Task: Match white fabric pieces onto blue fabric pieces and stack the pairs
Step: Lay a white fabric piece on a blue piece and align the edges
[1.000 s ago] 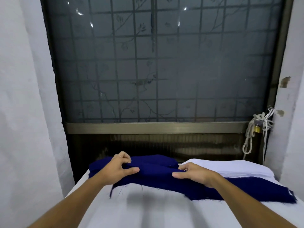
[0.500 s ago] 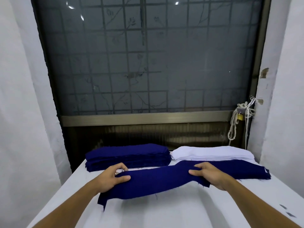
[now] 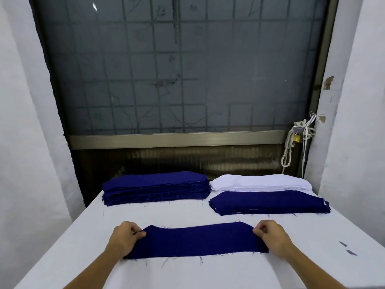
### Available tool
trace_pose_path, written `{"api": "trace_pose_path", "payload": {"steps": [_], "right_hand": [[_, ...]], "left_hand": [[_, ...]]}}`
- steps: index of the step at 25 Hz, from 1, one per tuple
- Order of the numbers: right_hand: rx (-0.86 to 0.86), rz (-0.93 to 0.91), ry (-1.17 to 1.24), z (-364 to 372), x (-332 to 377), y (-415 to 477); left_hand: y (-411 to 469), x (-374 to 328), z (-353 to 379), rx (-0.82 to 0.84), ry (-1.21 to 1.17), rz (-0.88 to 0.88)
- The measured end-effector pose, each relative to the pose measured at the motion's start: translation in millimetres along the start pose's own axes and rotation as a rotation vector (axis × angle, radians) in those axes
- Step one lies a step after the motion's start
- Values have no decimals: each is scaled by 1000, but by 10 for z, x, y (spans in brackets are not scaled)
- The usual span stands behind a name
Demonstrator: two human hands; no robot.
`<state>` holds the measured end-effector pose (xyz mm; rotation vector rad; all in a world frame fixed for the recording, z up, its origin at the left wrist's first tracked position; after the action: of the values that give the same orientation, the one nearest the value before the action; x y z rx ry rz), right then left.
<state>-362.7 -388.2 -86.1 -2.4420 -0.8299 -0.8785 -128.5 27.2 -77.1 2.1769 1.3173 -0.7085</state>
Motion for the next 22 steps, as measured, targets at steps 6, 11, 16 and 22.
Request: {"api": "trace_pose_path", "payload": {"steps": [6,11,16,22], "right_hand": [[-301,-71,-73,32,-164,-39],[-383,-62,-42,-18,-179,-9],[-407,-73,-22,-18,-176,-25],[-411,-30,45,-42,-203,-29]], "left_hand": [[-161,123,153,-263,70,28],[-146,171,174,-277,17,22],[-155,164,178,-296,44,37],[-172,212,118,-396,-88,-96]]}}
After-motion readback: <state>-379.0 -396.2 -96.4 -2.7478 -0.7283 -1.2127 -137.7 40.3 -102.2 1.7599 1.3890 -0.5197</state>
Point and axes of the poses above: each hand's wrist, its own y-axis towards the middle knuckle, its own z-axis out of the palm, x = y × z, the point moved 4 cm from there along y, towards the middle knuckle, and after that the axes turned 13 degrees about z, right-handed, at the moved point
